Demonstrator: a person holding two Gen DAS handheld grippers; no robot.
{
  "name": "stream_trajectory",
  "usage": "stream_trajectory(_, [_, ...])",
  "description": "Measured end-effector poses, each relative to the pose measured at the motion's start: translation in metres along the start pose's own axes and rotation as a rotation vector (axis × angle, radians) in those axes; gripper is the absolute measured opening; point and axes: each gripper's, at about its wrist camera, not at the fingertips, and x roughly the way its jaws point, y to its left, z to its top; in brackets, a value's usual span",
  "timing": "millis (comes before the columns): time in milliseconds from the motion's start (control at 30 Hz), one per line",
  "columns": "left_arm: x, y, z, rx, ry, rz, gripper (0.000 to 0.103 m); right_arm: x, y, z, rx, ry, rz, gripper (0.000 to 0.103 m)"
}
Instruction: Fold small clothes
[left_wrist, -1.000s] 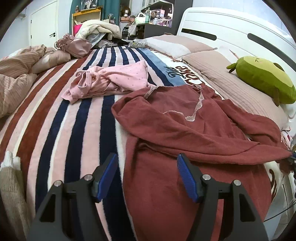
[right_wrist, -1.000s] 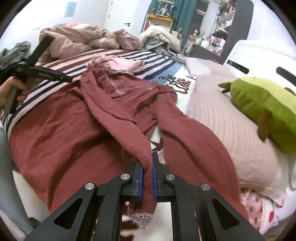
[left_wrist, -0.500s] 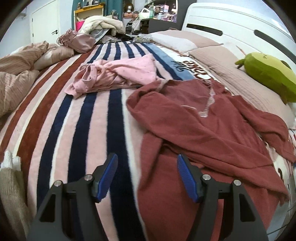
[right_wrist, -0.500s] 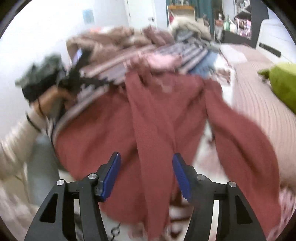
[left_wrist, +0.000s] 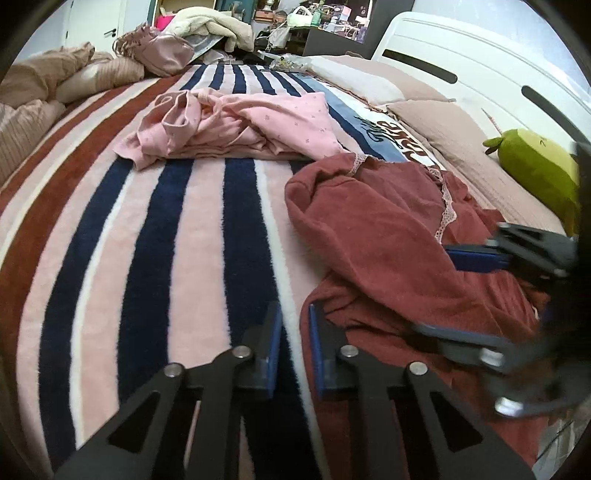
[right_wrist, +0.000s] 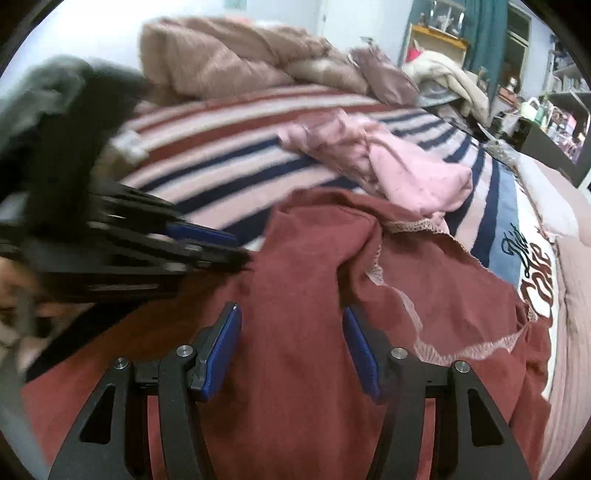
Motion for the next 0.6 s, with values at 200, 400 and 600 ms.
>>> stream_trajectory(200, [0.005,-0.002,0.003,0.017,0.011,0.015,0.011,0.004,-0.068,-0.007,0.26,-0.051,-0.126,0.046])
stream_trajectory(400, [0.005,-0.004,0.004,0.015,0.012,0.018,0.014,0.01,-0.11,-0.024,0.343,0.019,-0.241,0.034])
stream_trajectory(600, [-0.003,-0.015,0.013,0.033,-0.033,-0.085,0.052,-0.023,-0.117,-0.018,0.352,-0.119,-0.082,0.034])
